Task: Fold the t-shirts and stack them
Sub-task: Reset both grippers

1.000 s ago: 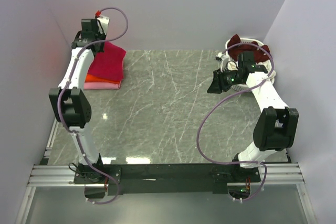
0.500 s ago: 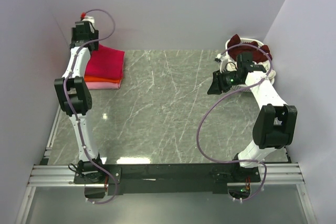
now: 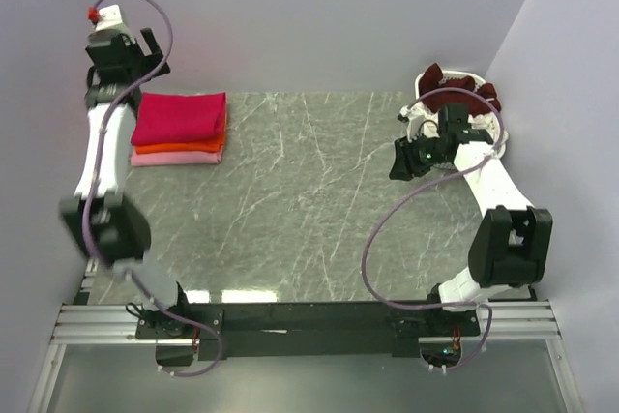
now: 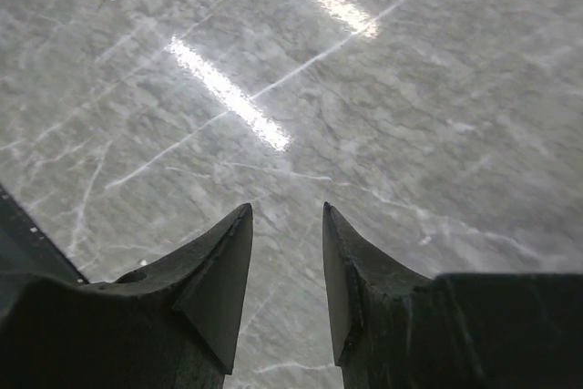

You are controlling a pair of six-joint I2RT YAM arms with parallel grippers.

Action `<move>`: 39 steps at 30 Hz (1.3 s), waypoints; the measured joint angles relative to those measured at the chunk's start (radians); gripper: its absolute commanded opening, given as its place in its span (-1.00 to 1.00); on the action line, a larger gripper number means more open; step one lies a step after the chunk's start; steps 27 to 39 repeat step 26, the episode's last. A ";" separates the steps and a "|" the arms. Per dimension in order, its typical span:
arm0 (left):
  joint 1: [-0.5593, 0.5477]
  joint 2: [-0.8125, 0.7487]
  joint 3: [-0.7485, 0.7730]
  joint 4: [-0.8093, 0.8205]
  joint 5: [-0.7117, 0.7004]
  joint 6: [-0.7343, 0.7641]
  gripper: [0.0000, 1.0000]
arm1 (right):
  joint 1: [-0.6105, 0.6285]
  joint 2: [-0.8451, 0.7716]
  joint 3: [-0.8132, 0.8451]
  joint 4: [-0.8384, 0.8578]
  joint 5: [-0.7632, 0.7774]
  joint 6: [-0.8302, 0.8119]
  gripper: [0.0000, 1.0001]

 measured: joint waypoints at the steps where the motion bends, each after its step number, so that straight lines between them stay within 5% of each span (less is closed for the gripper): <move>1: -0.003 -0.104 -0.087 0.026 0.050 -0.025 0.99 | 0.000 -0.026 -0.011 0.010 0.018 0.002 -0.03; 5: -0.014 -0.525 -0.439 0.128 0.248 -0.105 0.99 | 0.000 -0.186 -0.077 0.093 0.108 0.029 0.33; 7: -0.012 -0.690 -0.599 0.161 0.343 -0.135 0.99 | 0.000 -0.300 -0.136 0.153 0.172 0.065 0.67; 16: -0.011 -1.078 -1.053 0.069 0.584 -0.156 0.99 | -0.005 -0.659 -0.365 0.403 0.576 0.363 0.75; 26: -0.011 -1.229 -1.176 0.059 0.622 -0.158 0.99 | -0.006 -0.846 -0.468 0.488 0.817 0.481 0.64; 39: -0.011 -1.229 -1.176 0.059 0.622 -0.158 0.99 | -0.006 -0.846 -0.468 0.488 0.817 0.481 0.64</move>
